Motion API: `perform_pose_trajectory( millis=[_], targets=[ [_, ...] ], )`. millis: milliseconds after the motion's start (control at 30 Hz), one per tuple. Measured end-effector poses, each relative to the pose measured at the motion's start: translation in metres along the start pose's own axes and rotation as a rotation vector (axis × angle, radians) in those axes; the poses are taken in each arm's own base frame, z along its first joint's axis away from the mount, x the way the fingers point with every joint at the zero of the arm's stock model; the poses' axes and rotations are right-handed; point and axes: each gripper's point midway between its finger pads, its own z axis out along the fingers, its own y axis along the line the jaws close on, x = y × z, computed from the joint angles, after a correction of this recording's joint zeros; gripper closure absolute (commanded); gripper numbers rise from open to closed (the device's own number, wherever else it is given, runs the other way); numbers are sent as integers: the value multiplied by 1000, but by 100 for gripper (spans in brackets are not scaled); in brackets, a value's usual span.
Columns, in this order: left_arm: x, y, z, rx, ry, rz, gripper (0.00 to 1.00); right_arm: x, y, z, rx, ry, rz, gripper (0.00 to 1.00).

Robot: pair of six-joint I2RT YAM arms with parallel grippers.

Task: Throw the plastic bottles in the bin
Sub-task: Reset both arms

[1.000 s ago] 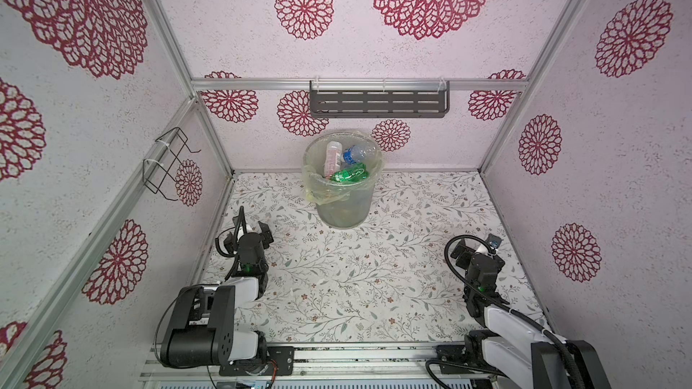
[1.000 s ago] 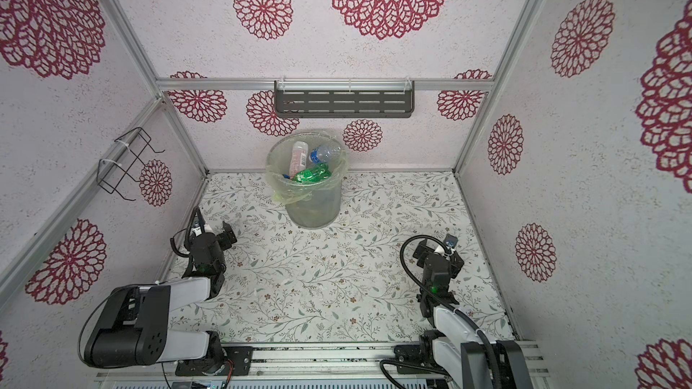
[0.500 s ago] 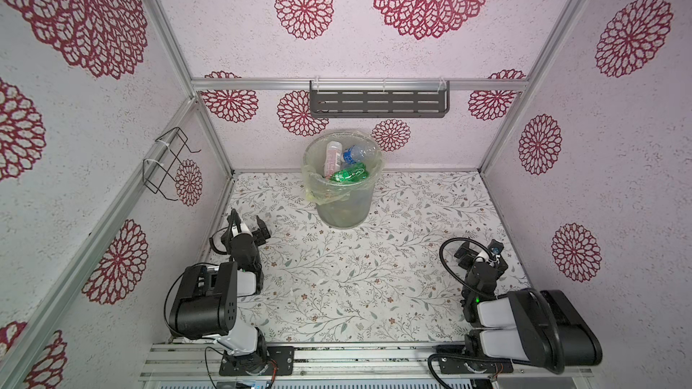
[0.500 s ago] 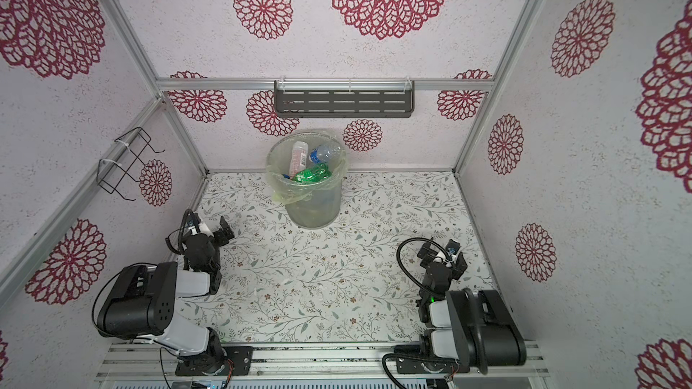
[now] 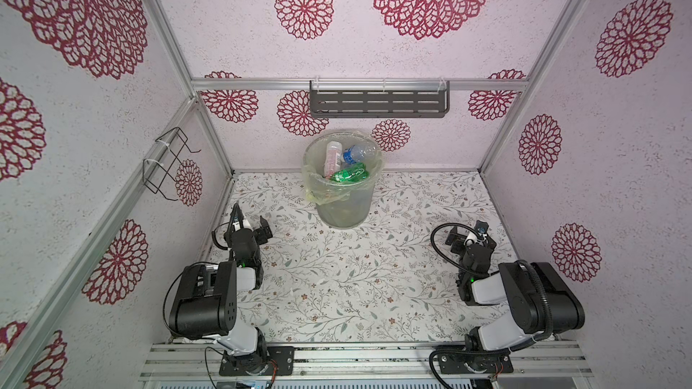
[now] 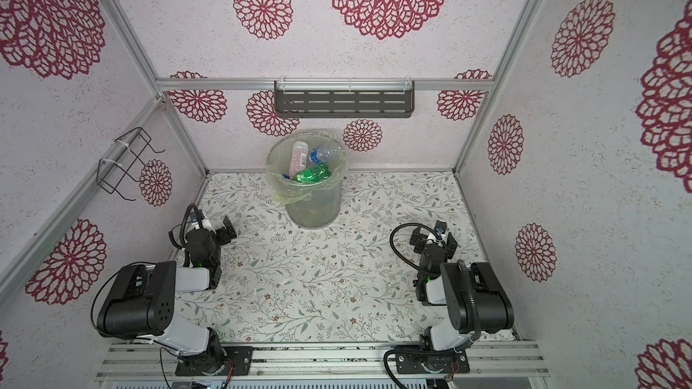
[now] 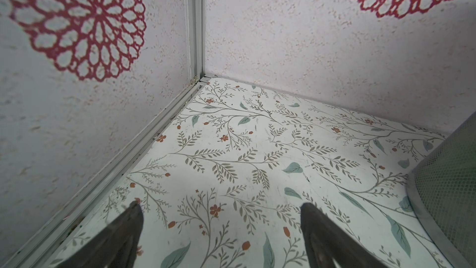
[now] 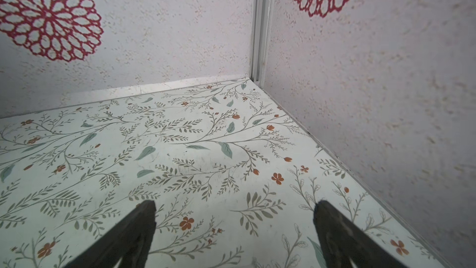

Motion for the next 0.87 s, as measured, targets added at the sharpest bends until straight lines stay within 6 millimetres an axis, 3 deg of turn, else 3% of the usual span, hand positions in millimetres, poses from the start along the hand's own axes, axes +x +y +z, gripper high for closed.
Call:
perform_pose_trajectory(
  millis=[300, 867],
  targets=[
    [2, 0, 0, -1, 10, 9, 3, 15, 1, -1, -1, 60, -34, 1],
    [4, -2, 0, 18, 16, 9, 3, 17, 1, -1, 0, 68, -39, 1]
  ],
)
